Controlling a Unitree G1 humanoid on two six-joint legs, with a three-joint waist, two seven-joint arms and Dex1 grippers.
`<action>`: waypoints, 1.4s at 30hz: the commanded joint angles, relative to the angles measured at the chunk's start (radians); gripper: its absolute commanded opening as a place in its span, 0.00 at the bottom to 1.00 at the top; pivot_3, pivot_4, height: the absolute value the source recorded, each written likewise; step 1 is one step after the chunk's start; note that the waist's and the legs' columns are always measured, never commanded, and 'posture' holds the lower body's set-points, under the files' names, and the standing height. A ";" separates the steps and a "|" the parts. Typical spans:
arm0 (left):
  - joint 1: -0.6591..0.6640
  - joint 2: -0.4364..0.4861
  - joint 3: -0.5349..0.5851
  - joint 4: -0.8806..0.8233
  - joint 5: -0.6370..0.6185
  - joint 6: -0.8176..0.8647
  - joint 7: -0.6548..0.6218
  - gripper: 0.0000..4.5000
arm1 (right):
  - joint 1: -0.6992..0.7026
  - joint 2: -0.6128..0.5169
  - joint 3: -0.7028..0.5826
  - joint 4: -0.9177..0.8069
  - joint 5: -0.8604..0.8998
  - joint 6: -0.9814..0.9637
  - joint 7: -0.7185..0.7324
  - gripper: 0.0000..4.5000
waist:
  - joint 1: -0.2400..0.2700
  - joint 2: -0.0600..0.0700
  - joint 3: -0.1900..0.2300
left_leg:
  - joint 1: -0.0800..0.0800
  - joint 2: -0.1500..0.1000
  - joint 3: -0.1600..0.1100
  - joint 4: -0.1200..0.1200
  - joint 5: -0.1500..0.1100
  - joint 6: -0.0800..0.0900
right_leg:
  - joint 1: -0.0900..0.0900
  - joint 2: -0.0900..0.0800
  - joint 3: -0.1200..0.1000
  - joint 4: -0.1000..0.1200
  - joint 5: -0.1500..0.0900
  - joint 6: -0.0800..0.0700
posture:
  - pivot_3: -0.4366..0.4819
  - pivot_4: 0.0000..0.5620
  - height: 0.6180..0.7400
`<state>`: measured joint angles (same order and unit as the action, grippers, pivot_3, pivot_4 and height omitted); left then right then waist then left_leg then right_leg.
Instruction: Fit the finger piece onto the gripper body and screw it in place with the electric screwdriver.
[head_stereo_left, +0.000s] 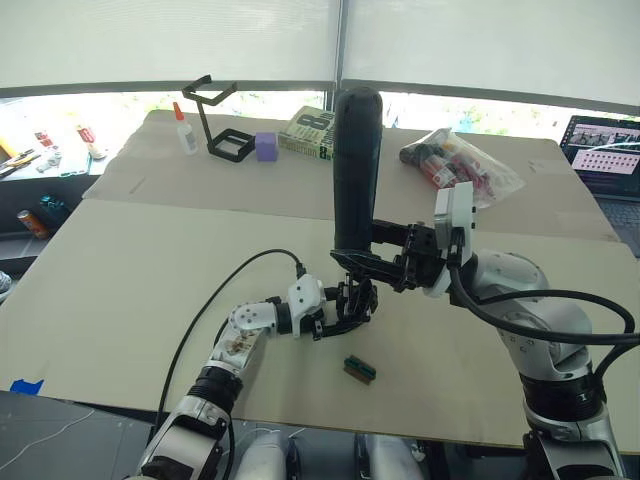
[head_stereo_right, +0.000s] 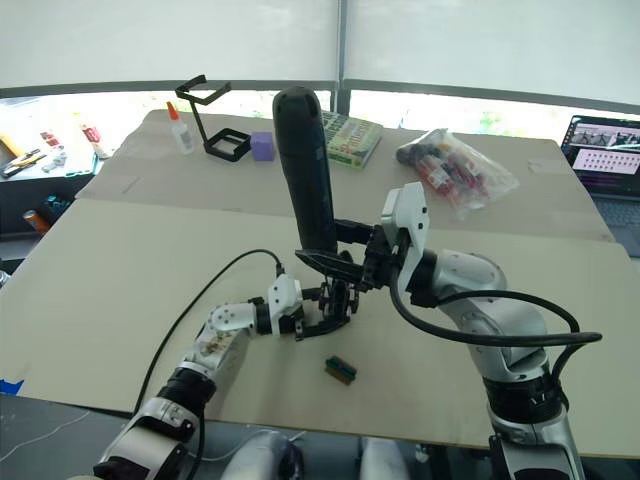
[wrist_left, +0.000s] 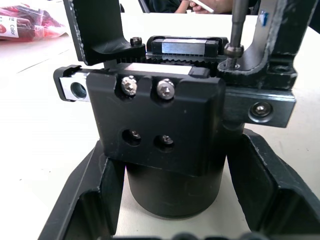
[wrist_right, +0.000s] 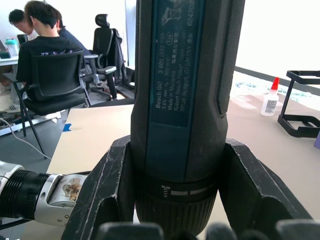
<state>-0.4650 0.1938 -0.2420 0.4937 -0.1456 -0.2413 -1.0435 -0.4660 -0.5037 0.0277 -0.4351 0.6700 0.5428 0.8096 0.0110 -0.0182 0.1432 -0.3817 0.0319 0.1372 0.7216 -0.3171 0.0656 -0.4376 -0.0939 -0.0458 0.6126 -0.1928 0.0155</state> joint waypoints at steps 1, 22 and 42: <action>-0.013 -0.006 -0.005 0.018 0.016 -0.003 0.010 0.55 | -0.004 -0.007 0.010 0.010 -0.013 -0.006 0.014 0.43 | 0.000 0.000 0.000 | 0.000 0.000 0.000 0.000 0.000 0.000 | 0.000 0.000 0.000 0.000 0.000 0.000 | 0.48 0.27 1.00; 0.019 -0.001 -0.001 -0.013 0.009 0.005 0.014 0.55 | 0.079 0.003 0.062 0.081 -0.061 -0.017 0.014 0.43 | -0.001 -0.005 -0.007 | 0.005 0.000 0.000 0.000 -0.001 0.002 | 0.004 -0.001 0.000 -0.001 0.000 0.000 | 0.48 0.27 1.00; 0.061 0.016 -0.008 -0.059 0.003 0.017 0.012 0.55 | 0.114 -0.006 0.087 0.120 -0.092 -0.070 0.030 0.43 | -0.006 -0.005 -0.009 | 0.014 0.001 -0.001 -0.006 -0.004 0.006 | 0.011 -0.005 -0.002 -0.002 -0.001 -0.001 | 0.48 0.27 1.00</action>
<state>-0.4239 0.2015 -0.2405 0.4652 -0.1383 -0.2338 -1.0117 -0.3965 -0.4875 0.0703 -0.3802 0.6289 0.4193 0.8404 0.0048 -0.0231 0.1341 -0.3679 0.0329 0.1361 0.7150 -0.3213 0.0718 -0.4272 -0.0986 -0.0481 0.6106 -0.1936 0.0141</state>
